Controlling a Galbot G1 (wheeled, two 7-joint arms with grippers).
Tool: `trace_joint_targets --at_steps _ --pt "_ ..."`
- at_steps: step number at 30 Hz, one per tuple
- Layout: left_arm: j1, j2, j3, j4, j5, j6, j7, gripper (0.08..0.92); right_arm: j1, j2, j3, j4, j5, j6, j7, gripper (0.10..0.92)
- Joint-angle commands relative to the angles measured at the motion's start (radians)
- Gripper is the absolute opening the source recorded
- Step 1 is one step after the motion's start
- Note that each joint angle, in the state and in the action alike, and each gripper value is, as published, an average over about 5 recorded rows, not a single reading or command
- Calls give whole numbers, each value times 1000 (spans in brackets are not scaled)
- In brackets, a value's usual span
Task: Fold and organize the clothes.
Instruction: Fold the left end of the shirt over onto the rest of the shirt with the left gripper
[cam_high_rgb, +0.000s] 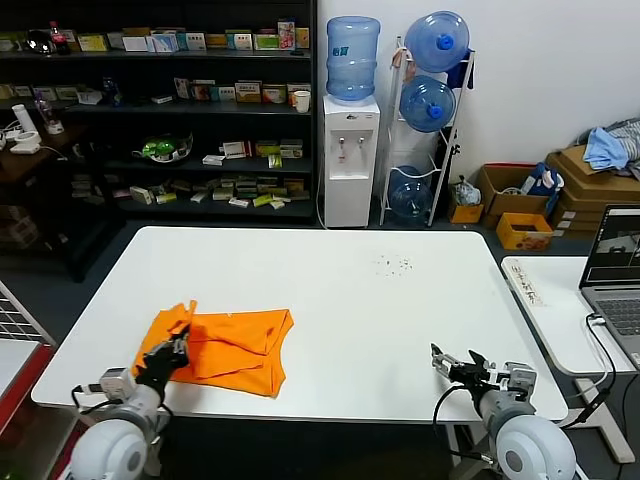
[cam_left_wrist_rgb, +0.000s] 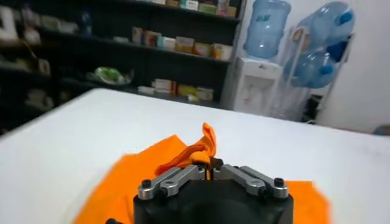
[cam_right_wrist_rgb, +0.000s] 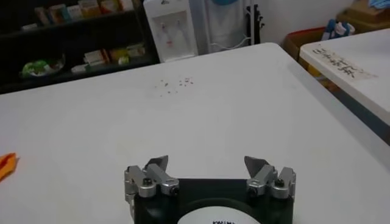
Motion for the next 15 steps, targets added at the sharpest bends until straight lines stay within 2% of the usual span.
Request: trace_joint_targets --at_steps 1,10,15 --pt "-104 -142 187 -103 -147 67 -70 125 -5 17 2 -17 -3 -1 6 823" --pt "-95 -135 236 -122 -122 83 -91 125 5 24 -3 -21 0 -5 13 823" --pt "-98 -137 242 -82 -55 84 -57 125 11 25 -10 -21 4 -6 16 823"
